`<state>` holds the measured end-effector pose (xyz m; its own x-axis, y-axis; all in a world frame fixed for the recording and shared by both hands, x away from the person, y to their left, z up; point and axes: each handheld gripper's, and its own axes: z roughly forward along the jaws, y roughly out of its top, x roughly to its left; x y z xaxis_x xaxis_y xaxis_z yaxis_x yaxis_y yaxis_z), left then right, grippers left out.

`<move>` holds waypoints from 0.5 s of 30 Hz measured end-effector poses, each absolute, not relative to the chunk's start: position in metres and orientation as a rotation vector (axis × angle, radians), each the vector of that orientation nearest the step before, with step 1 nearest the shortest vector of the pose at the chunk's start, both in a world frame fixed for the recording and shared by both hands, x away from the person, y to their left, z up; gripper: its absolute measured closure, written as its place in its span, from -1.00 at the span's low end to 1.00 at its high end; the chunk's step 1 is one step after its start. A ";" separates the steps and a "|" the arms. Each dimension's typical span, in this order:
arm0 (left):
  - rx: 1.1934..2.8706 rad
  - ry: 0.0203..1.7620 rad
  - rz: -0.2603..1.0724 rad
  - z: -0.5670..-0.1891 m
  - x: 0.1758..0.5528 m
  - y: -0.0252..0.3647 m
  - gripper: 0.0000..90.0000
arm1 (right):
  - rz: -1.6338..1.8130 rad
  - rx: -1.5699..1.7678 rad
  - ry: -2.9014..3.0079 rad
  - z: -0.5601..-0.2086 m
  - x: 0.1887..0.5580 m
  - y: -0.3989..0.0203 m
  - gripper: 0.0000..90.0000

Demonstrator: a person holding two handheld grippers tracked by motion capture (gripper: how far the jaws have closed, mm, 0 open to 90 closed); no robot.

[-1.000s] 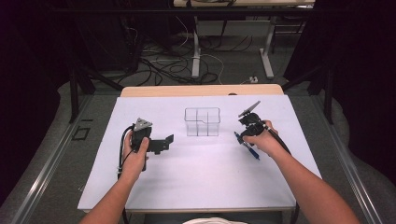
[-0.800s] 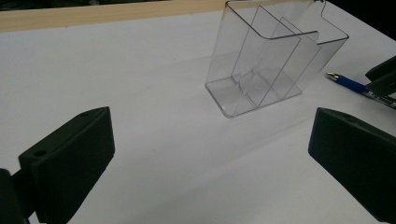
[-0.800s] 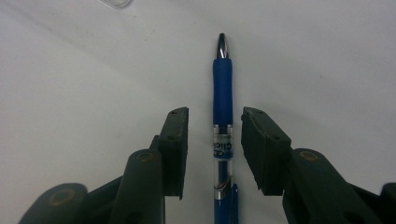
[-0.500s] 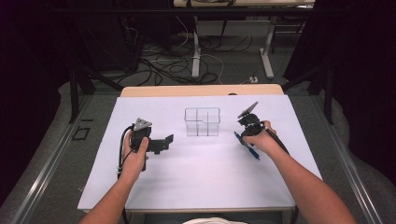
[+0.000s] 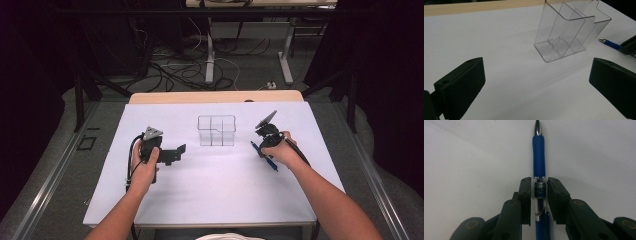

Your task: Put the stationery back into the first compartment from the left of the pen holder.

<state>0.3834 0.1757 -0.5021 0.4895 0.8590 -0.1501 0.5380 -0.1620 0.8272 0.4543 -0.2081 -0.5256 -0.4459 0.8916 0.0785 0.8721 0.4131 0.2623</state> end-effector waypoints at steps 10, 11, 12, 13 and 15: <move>1.838 1.179 0.434 -0.502 0.383 0.176 -0.99 | 0.412 1.626 2.574 -0.528 0.454 -0.209 0.74; 1.834 1.182 0.431 -0.502 0.383 0.176 -0.99 | 0.414 1.627 2.575 -0.528 0.454 -0.209 0.75; 1.835 1.182 0.434 -0.502 0.383 0.176 -0.99 | 0.417 1.632 2.583 -0.527 0.454 -0.209 0.76; 1.833 1.183 0.432 -0.502 0.383 0.176 -0.99 | 0.411 1.626 2.581 -0.528 0.454 -0.209 0.76; 1.831 1.185 0.432 -0.502 0.383 0.176 -0.99 | 0.403 1.629 2.581 -0.527 0.455 -0.209 0.76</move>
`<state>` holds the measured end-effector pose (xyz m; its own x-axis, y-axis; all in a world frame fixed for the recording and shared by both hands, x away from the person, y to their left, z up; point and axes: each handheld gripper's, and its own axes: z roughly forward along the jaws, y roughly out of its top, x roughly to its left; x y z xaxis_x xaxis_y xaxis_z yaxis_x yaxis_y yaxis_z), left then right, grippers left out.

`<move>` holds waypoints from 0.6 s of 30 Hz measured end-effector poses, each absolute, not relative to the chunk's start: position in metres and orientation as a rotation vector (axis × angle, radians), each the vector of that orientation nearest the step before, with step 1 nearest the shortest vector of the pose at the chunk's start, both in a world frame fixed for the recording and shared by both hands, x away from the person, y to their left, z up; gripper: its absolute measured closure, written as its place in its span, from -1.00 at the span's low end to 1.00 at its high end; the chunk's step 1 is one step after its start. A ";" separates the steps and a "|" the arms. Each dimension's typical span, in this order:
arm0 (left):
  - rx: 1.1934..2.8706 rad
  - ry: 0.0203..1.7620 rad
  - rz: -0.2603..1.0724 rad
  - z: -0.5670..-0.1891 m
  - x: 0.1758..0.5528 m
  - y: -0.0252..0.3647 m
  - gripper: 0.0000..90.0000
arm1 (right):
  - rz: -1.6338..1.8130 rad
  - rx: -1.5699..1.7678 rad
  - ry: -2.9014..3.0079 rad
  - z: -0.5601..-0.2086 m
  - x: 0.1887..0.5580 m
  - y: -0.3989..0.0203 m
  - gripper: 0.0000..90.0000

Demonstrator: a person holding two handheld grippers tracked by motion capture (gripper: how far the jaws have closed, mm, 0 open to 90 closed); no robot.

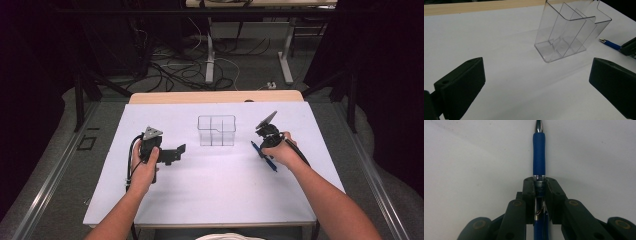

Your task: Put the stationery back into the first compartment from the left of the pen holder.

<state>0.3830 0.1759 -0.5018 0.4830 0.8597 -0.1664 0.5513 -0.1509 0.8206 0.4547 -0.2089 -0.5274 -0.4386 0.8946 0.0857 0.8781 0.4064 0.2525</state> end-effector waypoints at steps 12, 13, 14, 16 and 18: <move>1.824 1.187 0.429 -0.502 0.383 0.176 -0.99 | 0.432 1.631 2.576 -0.524 0.454 -0.210 0.77; 1.825 1.186 0.431 -0.502 0.383 0.176 -0.99 | 0.433 1.629 2.573 -0.523 0.454 -0.210 0.77; 1.826 1.186 0.431 -0.502 0.383 0.176 -0.99 | 0.436 1.625 2.572 -0.522 0.454 -0.210 0.77; 1.825 1.186 0.431 -0.502 0.383 0.176 -0.99 | 0.448 1.618 2.571 -0.520 0.455 -0.210 0.77; 1.826 1.187 0.428 -0.502 0.383 0.176 -0.99 | 0.460 1.615 2.564 -0.518 0.455 -0.209 0.77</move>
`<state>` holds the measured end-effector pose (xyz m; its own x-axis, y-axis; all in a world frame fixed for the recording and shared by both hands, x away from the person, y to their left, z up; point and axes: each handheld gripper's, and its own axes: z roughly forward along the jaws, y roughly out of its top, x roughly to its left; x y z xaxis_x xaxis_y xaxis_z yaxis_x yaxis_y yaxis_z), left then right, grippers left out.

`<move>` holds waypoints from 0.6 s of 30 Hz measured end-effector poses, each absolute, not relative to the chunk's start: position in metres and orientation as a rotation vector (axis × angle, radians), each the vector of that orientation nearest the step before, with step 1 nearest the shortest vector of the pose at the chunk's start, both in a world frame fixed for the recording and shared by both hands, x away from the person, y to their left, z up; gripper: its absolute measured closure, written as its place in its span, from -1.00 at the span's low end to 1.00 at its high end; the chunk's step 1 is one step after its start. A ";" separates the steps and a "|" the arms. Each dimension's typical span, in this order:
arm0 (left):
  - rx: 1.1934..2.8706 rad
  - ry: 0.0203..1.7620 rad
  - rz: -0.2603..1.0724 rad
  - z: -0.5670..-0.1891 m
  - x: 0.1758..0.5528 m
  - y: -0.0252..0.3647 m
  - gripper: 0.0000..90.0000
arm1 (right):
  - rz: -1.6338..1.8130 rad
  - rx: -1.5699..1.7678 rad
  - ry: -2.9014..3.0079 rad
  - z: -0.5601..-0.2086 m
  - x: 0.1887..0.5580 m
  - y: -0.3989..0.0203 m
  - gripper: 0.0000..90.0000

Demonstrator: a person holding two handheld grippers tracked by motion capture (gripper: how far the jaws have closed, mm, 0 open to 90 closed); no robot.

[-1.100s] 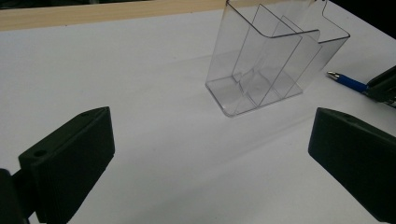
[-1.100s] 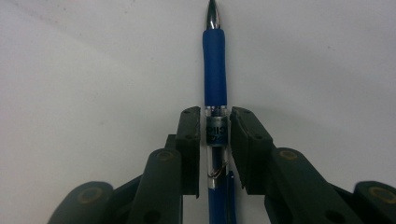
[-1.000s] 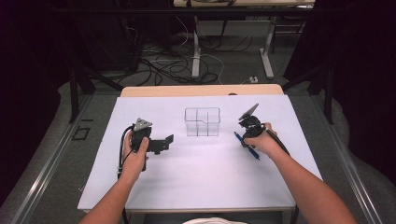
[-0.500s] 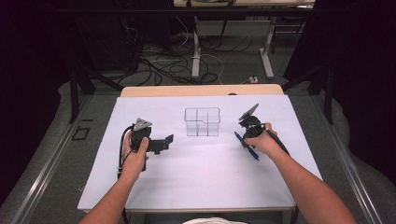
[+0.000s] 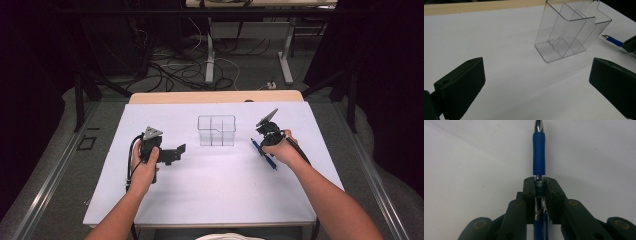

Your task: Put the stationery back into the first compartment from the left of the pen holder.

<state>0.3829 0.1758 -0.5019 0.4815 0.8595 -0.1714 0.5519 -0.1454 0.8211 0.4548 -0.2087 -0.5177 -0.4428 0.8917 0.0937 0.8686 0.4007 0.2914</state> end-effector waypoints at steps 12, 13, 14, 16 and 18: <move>1.826 1.186 0.431 -0.501 0.383 0.176 -0.99 | 0.496 1.604 2.538 -0.506 0.456 -0.210 0.77; 1.825 1.186 0.431 -0.501 0.383 0.176 -0.99 | 0.504 1.604 2.532 -0.504 0.456 -0.210 0.77; 1.816 1.190 0.428 -0.502 0.383 0.176 -0.99 | 0.515 1.604 2.529 -0.503 0.456 -0.210 0.77; 1.824 1.187 0.431 -0.502 0.383 0.176 -0.99 | 0.525 1.593 2.517 -0.500 0.456 -0.210 0.77; 1.818 1.186 0.436 -0.502 0.383 0.176 -0.99 | 0.539 1.593 2.499 -0.497 0.456 -0.209 0.77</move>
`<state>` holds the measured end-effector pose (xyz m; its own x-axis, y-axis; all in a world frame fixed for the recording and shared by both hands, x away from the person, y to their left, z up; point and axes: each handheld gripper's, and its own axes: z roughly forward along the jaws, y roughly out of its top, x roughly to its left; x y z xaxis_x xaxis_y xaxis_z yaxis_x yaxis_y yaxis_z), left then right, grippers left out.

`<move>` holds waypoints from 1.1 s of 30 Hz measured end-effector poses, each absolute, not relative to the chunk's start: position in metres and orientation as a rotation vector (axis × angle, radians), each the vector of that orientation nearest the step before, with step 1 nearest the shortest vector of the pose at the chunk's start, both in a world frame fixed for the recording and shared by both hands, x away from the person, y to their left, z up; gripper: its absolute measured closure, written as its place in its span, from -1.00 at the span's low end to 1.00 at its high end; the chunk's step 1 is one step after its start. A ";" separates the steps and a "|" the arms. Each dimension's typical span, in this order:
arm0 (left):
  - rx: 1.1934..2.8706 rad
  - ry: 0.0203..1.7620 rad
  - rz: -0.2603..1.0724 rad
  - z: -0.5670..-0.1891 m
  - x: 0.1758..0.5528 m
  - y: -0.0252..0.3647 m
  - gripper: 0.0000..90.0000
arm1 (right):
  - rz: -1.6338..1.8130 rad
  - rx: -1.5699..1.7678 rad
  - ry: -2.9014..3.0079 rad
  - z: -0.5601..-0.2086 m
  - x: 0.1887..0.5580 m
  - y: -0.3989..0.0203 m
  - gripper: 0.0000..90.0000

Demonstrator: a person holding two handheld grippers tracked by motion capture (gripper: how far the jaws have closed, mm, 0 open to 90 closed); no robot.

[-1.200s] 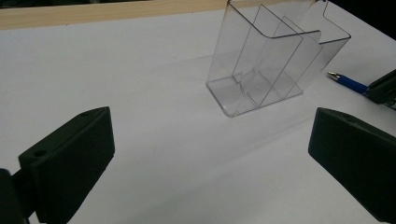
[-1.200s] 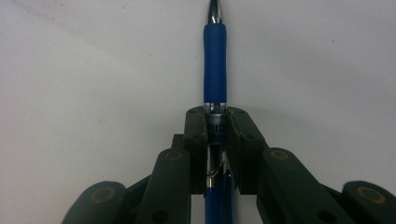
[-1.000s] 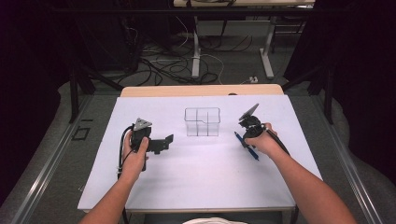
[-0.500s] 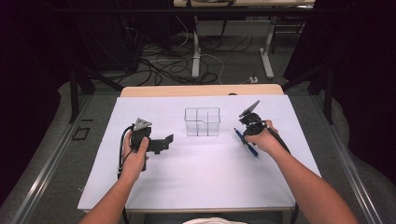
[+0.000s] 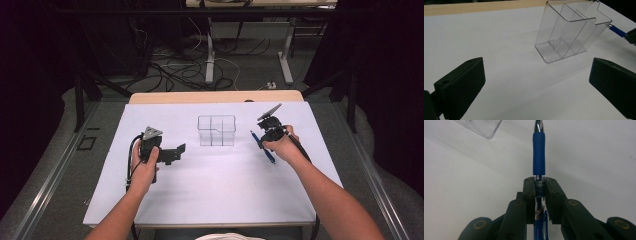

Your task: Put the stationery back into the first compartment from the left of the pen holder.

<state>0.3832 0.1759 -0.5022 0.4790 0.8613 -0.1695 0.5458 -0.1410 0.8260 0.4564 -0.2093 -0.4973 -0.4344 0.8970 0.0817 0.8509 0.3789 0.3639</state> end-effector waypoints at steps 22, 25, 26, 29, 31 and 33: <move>1.802 1.192 0.415 -0.502 0.384 0.178 -0.99 | 0.863 1.429 2.321 -0.465 0.453 -0.202 0.77; 1.790 1.186 0.416 -0.502 0.385 0.178 -0.99 | 0.894 1.381 2.294 -0.460 0.452 -0.201 0.77; 1.786 1.189 0.415 -0.502 0.385 0.178 -0.99 | 0.900 1.376 2.284 -0.458 0.451 -0.200 0.77; 1.788 1.193 0.409 -0.501 0.385 0.179 -0.99 | 0.932 1.356 2.257 -0.453 0.449 -0.197 0.77; 1.777 1.195 0.412 -0.501 0.386 0.179 -0.99 | 0.953 1.346 2.241 -0.449 0.448 -0.196 0.77; 1.779 1.200 0.405 -0.501 0.386 0.180 -0.99 | 0.981 1.329 2.231 -0.445 0.448 -0.194 0.77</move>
<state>0.3858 0.1801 -0.5009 0.4706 0.8566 -0.2116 0.5535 -0.0998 0.8269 0.4477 -0.1940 -0.4454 -0.4905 0.8705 0.0398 0.6179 0.3152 0.7203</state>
